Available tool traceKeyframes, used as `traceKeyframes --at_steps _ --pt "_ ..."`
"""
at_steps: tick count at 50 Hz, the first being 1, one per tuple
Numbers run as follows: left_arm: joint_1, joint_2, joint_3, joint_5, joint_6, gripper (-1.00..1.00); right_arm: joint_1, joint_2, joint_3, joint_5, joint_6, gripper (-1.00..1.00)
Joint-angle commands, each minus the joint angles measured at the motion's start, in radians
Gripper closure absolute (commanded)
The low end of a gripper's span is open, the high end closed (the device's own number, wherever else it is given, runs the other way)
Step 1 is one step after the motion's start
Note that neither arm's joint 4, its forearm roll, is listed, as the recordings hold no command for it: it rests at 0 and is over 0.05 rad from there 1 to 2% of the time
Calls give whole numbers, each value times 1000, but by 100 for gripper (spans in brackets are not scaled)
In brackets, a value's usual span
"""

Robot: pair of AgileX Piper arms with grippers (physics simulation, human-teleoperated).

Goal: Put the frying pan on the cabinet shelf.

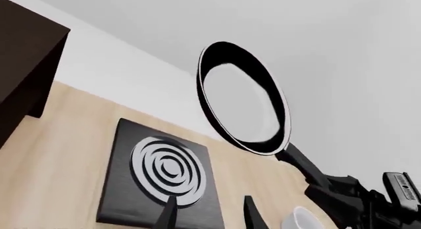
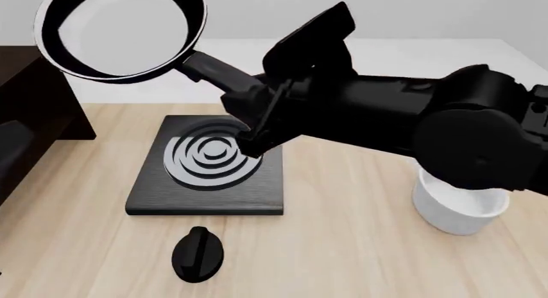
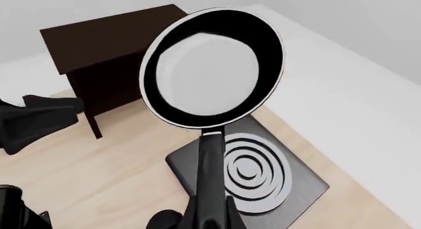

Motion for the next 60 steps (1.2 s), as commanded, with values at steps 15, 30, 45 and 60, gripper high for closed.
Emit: traceKeyframes --at_steps 15,30,45,60 --pt "-112 90 -22 -92 -206 -100 69 103 -152 -28 18 100" --pt "-129 72 7 -105 -230 -100 89 199 -218 -30 39 100" --pt "-108 47 -17 -76 -262 -100 121 255 -272 -49 73 100" --pt "-88 45 -21 -77 -266 -100 178 300 -265 -74 84 100"
